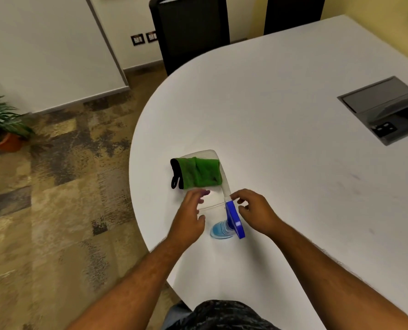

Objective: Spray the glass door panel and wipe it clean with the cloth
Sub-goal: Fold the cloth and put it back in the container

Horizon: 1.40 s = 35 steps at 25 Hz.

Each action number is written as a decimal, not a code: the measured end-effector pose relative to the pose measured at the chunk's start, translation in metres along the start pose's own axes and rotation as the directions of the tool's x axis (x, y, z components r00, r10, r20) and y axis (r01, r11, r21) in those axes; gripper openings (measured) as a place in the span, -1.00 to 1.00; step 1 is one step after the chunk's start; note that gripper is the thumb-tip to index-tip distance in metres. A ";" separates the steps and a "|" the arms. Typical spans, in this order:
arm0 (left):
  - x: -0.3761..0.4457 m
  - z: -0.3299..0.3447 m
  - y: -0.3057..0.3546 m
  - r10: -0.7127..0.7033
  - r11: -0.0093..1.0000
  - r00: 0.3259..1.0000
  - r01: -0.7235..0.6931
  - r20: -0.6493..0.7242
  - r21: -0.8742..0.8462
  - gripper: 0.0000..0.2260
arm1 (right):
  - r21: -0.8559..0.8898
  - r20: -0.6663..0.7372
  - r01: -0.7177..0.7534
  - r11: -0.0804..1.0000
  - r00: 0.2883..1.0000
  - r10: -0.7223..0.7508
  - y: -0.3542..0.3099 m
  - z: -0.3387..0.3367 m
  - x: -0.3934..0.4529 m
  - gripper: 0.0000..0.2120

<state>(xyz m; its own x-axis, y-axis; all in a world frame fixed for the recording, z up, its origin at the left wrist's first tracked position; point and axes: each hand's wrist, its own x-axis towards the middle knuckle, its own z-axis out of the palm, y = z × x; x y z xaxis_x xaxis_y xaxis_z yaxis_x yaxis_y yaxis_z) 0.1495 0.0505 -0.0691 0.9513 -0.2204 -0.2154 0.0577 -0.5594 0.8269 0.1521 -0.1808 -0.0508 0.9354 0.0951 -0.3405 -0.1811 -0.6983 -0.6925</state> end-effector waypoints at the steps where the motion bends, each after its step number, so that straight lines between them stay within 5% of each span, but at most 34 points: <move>1: -0.011 0.007 0.001 -0.036 0.999 0.999 0.036 0.014 0.022 -0.27 | -0.007 0.039 -0.003 1.000 0.999 0.004 0.002 -0.002 -0.006 -0.53; 5: -0.040 0.035 0.001 -0.136 0.988 0.989 0.131 0.056 0.086 -0.24 | -0.126 0.220 0.048 0.991 0.975 -0.019 0.004 -0.004 -0.019 -0.41; 8: -0.054 0.053 0.015 -0.134 0.989 0.990 0.132 0.037 0.067 -0.38 | -0.115 0.270 0.082 0.990 0.962 -0.048 0.006 0.004 -0.032 -0.42; 15: -0.063 0.069 0.028 -0.200 0.979 0.972 0.202 -0.126 0.009 -0.47 | -0.054 0.189 0.134 0.990 0.974 -0.122 0.012 0.009 -0.049 -0.51; 25: -0.036 -0.002 0.056 0.091 0.992 0.945 -0.060 -0.313 0.107 -0.54 | 0.112 0.063 0.297 0.948 0.950 -0.305 -0.055 -0.045 -0.023 -0.54; 35: 0.027 -0.014 0.019 0.035 0.987 0.973 0.002 -0.230 0.161 -0.55 | 0.078 0.027 0.142 0.987 0.989 -0.145 -0.059 -0.007 0.039 -0.54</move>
<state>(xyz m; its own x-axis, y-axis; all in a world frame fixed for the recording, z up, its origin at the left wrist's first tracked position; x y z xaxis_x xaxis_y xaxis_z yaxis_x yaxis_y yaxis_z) 0.1808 0.0453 -0.0518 0.9968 -0.0504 -0.0613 0.0106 -0.6810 0.7322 0.2009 -0.1409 -0.0190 0.9431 0.2144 -0.2542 -0.0695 -0.6203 -0.7813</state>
